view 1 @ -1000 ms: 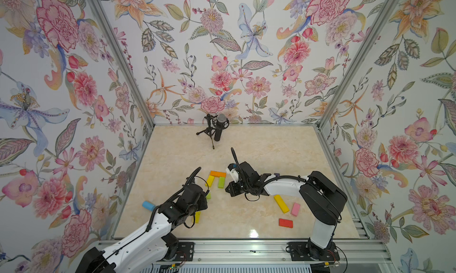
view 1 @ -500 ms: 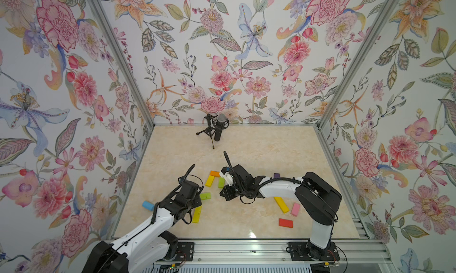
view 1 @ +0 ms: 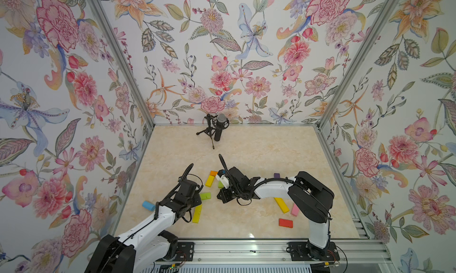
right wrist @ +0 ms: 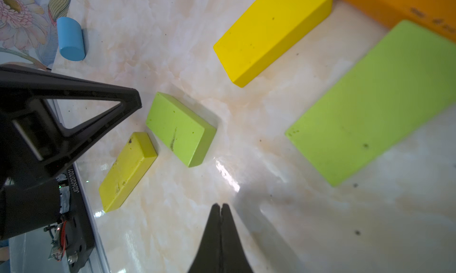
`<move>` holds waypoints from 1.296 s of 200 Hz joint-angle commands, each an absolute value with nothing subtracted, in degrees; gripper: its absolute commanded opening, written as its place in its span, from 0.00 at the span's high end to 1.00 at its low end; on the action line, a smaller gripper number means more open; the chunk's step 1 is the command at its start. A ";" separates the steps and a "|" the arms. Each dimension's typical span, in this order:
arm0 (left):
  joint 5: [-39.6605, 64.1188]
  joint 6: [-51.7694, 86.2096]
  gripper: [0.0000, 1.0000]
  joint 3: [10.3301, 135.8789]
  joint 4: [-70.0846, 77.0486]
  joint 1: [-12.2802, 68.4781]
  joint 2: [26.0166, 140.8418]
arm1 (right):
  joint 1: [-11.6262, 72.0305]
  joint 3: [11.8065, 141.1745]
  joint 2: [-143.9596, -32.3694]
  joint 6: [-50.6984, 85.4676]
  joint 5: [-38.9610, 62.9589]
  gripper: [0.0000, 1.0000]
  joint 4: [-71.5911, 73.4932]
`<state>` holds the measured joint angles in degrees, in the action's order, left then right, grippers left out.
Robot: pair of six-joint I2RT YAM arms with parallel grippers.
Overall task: Assemble the letter p with building blocks
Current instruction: Assemble the building block at the center of the board.
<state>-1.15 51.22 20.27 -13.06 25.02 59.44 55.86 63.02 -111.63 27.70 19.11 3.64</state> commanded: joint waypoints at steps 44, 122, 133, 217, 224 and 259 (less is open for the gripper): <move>0.97 48.29 0.94 21.08 -8.53 23.67 63.05 | 56.03 67.64 -115.61 28.42 19.45 0.98 3.86; 4.35 45.37 0.95 22.39 -6.88 21.97 65.76 | 56.12 71.61 -119.69 29.27 20.56 0.97 2.64; 4.81 44.86 0.95 22.82 -6.94 21.93 66.43 | 56.25 71.95 -120.21 29.41 20.96 0.98 2.57; 8.91 43.24 0.96 25.30 -3.63 22.65 71.43 | 57.54 67.24 -117.09 30.67 20.51 0.97 2.03; 8.83 43.21 0.96 25.44 -3.54 22.96 71.75 | 57.63 66.39 -116.48 30.85 20.29 0.97 2.05; 8.62 43.53 0.96 26.41 -2.46 24.80 72.96 | 57.68 63.60 -114.72 31.40 19.27 0.98 2.28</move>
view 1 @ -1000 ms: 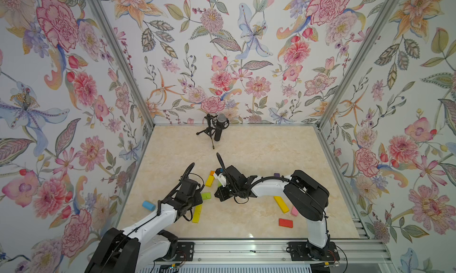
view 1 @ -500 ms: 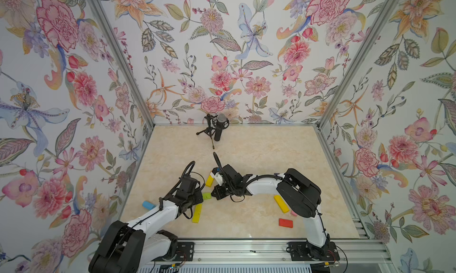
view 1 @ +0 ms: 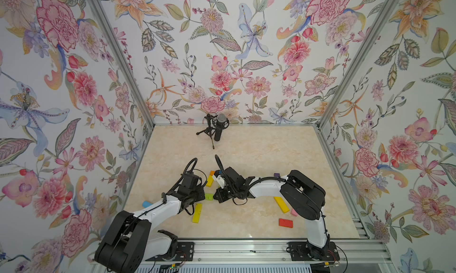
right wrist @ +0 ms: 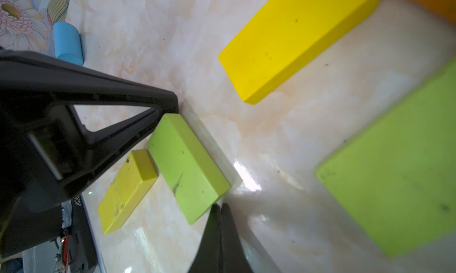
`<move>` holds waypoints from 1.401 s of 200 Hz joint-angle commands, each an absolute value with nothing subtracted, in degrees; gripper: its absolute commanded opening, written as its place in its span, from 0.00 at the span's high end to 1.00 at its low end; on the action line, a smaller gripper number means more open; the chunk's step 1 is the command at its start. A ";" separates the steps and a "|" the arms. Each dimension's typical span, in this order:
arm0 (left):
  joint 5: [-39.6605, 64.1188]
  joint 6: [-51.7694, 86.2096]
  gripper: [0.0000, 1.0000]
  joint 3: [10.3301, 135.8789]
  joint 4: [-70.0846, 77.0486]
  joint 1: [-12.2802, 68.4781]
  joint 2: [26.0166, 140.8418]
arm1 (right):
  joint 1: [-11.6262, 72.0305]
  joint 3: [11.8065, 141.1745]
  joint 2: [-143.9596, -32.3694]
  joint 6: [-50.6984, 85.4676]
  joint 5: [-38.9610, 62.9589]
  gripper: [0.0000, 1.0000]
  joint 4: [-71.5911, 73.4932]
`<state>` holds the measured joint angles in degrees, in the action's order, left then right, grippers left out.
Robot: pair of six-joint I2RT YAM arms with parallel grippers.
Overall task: Assemble the letter p with building blocks
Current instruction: Assemble the building block at the center of the board.
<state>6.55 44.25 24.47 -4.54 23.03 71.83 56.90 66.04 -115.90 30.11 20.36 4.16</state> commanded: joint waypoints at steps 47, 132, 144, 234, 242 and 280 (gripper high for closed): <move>7.72 45.48 0.96 28.40 -0.42 29.27 77.65 | 57.31 60.63 -112.35 32.54 17.08 0.97 2.37; 5.54 47.23 0.97 29.36 -2.63 31.27 77.28 | 53.77 58.45 -110.83 31.62 17.05 0.97 2.37; 5.31 47.51 0.97 29.43 -2.70 31.63 77.00 | 53.30 58.36 -110.74 31.47 17.22 0.97 2.37; -0.65 48.03 0.95 29.42 -10.01 31.65 70.14 | 51.92 58.32 -110.54 30.43 17.19 0.97 2.37; -1.24 47.66 0.95 29.38 -11.11 31.53 69.34 | 51.87 57.79 -110.03 30.53 16.94 0.97 2.37; 2.87 45.05 0.97 28.81 -12.22 31.11 67.24 | 51.77 55.18 -107.33 30.63 16.23 0.97 2.31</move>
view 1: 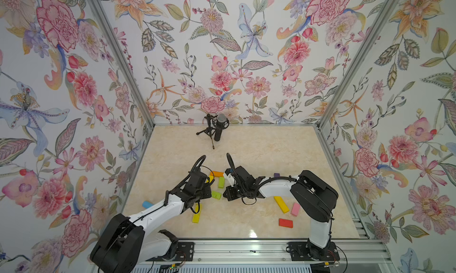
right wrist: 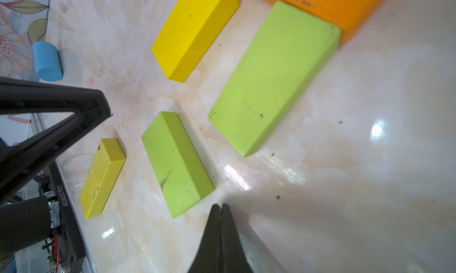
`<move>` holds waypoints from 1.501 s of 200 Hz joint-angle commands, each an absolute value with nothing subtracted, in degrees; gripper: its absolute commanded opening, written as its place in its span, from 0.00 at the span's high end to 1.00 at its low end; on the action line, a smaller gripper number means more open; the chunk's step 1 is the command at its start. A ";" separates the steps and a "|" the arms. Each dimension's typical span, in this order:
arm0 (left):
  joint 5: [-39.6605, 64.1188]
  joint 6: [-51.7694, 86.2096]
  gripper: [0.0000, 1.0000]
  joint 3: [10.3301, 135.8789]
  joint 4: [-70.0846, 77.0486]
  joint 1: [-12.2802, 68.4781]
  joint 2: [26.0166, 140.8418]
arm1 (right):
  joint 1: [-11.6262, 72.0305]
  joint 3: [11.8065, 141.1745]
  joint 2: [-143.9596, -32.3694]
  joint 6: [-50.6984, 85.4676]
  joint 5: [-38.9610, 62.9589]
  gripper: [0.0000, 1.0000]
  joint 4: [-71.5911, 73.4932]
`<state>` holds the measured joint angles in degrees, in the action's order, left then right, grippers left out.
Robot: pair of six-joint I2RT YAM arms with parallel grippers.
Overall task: Assemble the letter p with building blocks
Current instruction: Assemble the building block at the center of the board.
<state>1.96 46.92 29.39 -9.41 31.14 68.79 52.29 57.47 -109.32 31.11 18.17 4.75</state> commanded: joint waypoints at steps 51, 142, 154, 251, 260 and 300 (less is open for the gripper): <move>3.70 45.44 1.00 29.86 -13.47 35.73 69.23 | 52.23 54.49 -106.96 31.30 17.01 0.97 2.68; 4.73 50.20 1.00 26.71 -6.87 40.96 73.12 | 53.79 54.05 -107.58 33.06 17.23 0.97 4.67; 3.71 50.64 1.00 26.63 -6.87 40.96 73.21 | 53.79 53.70 -107.41 32.97 17.15 0.97 4.66; 3.99 50.61 1.00 28.89 -4.08 41.50 80.27 | 51.25 50.19 -104.24 32.33 16.73 0.97 5.26; 3.80 50.71 1.00 29.05 -4.13 41.58 80.57 | 51.14 50.10 -104.27 32.34 16.79 0.97 5.23; 3.68 50.42 1.00 29.29 -5.43 41.59 80.81 | 51.22 50.36 -105.21 32.42 17.45 0.97 6.17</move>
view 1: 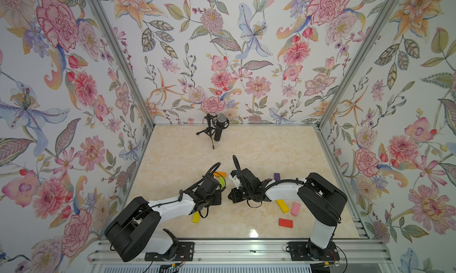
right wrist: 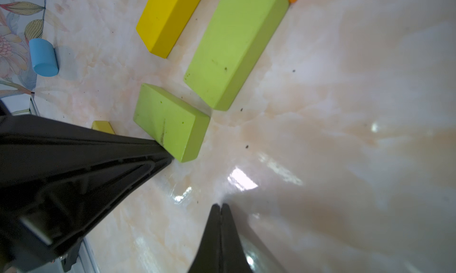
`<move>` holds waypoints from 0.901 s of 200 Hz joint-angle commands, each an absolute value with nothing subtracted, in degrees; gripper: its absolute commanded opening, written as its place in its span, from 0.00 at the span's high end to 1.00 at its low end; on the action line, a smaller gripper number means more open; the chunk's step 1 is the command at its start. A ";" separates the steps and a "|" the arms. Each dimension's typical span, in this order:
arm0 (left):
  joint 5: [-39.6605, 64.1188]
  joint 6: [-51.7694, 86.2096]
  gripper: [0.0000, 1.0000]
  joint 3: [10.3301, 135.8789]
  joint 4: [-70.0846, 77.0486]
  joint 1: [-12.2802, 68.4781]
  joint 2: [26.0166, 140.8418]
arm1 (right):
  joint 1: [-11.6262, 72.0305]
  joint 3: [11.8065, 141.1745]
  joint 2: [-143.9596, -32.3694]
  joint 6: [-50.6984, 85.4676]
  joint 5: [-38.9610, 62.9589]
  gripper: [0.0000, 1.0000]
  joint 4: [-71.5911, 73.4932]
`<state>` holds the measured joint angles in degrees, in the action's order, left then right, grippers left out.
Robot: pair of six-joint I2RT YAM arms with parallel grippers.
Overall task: Assemble the letter p with building blocks
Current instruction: Assemble the building block at the center of the board.
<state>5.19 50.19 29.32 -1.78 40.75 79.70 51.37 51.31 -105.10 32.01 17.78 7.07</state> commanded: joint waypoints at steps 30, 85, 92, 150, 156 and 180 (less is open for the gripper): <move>1.81 50.84 1.00 28.06 -9.14 41.57 76.12 | 51.18 50.79 -106.32 32.51 17.88 0.97 7.11; -0.57 49.69 0.99 26.02 -14.04 37.47 68.85 | 51.23 52.98 -108.61 32.96 19.05 0.98 8.74; -0.78 49.53 0.99 26.02 -14.31 36.96 68.59 | 51.10 53.26 -108.80 32.88 19.09 0.98 8.78; -0.67 47.52 0.99 26.78 -12.33 34.53 70.93 | 51.00 54.06 -109.78 32.71 18.93 0.98 8.57; -0.62 47.28 0.99 27.09 -12.01 34.38 71.54 | 50.99 54.08 -109.81 32.70 18.86 0.97 8.59; 0.52 46.37 0.99 27.73 -10.55 34.10 73.65 | 51.03 54.10 -110.37 32.71 18.74 0.97 8.63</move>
<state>1.08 48.16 26.37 -11.70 34.87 71.59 51.31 53.60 -108.14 32.23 19.14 9.82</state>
